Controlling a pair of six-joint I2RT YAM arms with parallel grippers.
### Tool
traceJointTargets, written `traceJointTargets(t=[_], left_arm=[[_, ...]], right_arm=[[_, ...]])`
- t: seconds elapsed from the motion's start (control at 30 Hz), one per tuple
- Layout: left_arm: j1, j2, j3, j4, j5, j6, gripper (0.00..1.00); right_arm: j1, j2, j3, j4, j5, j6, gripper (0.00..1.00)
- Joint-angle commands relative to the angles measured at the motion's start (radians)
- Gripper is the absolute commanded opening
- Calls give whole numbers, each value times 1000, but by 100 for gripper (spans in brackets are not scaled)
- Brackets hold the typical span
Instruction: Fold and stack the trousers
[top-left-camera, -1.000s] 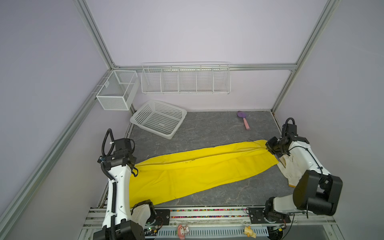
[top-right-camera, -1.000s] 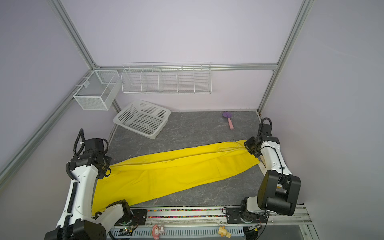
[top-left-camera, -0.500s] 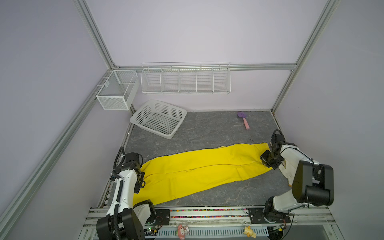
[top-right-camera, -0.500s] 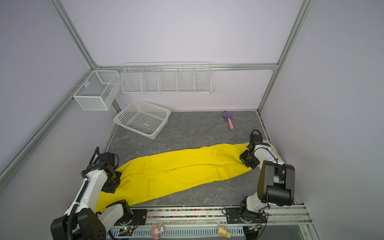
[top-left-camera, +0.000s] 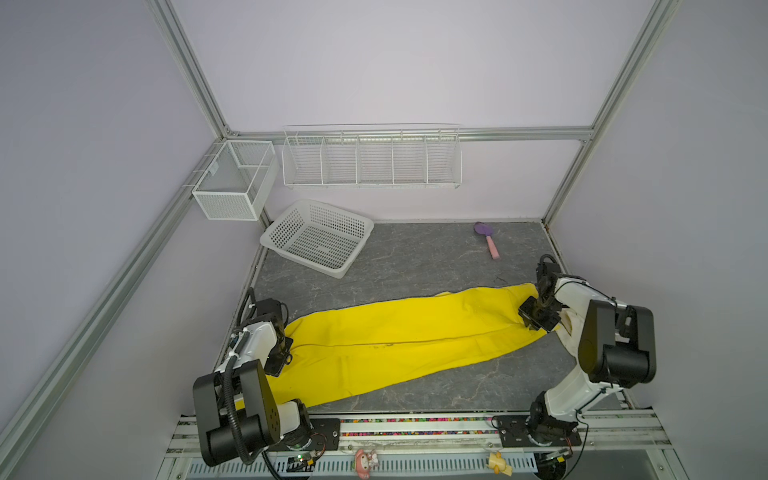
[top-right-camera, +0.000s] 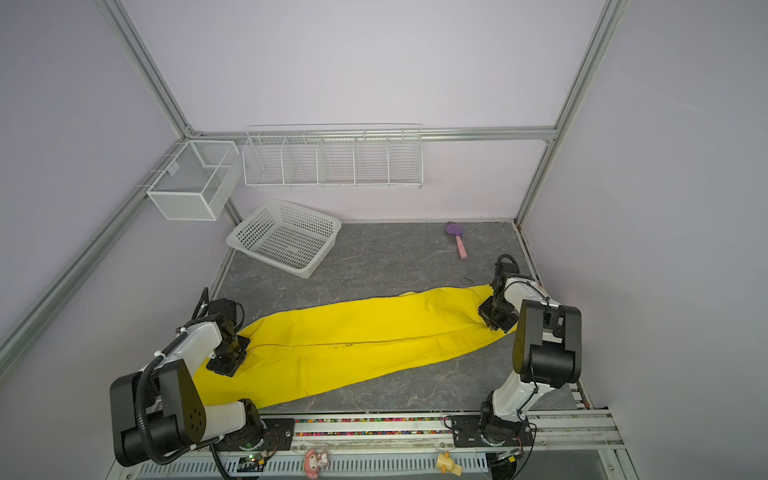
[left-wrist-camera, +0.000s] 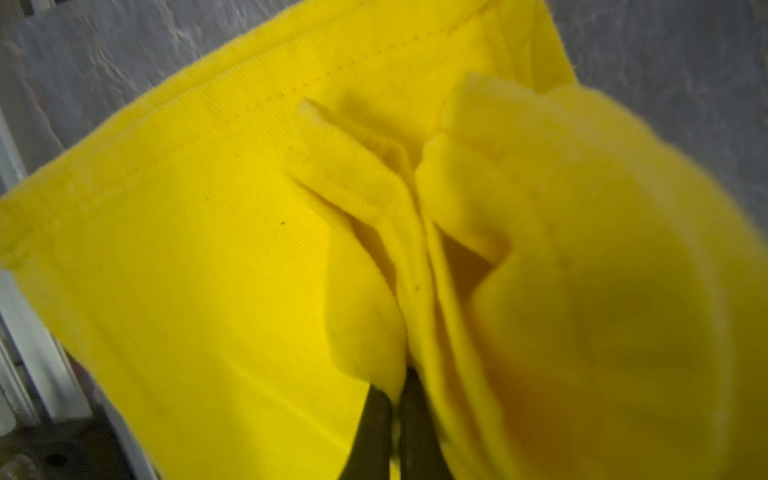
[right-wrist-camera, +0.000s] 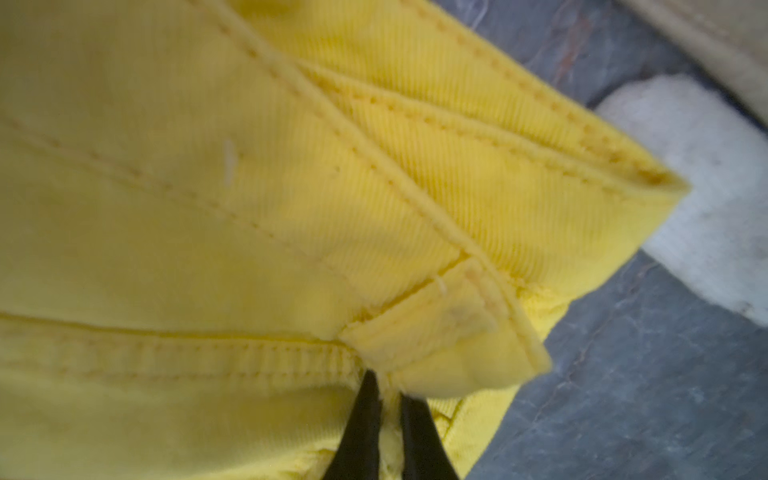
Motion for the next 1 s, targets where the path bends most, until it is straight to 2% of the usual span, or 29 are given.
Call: traceJointTargets(t=[0.0,0.23,0.4,0.57,0.73,0.97], left_arm=[[2,82,60,62,-30,42,0],[2,186,180,88,-11,78,0],[2,181,262,28,-29,108,0],[2,121,381,-108,-62,165,0],[5,13,468,-267,-145,177,0],[5,-143,484,-342,-204,205,0]], right_arm=[[24,76,11,114,12,14,10],[36,141,100,124,0,39,11],[32,124,162,89,3,15,11],[20,61,217,36,-13,-11,11],[-18,1,271,-9,-53,-38,11],[-51,-52,324,-50,-93,-69,11]])
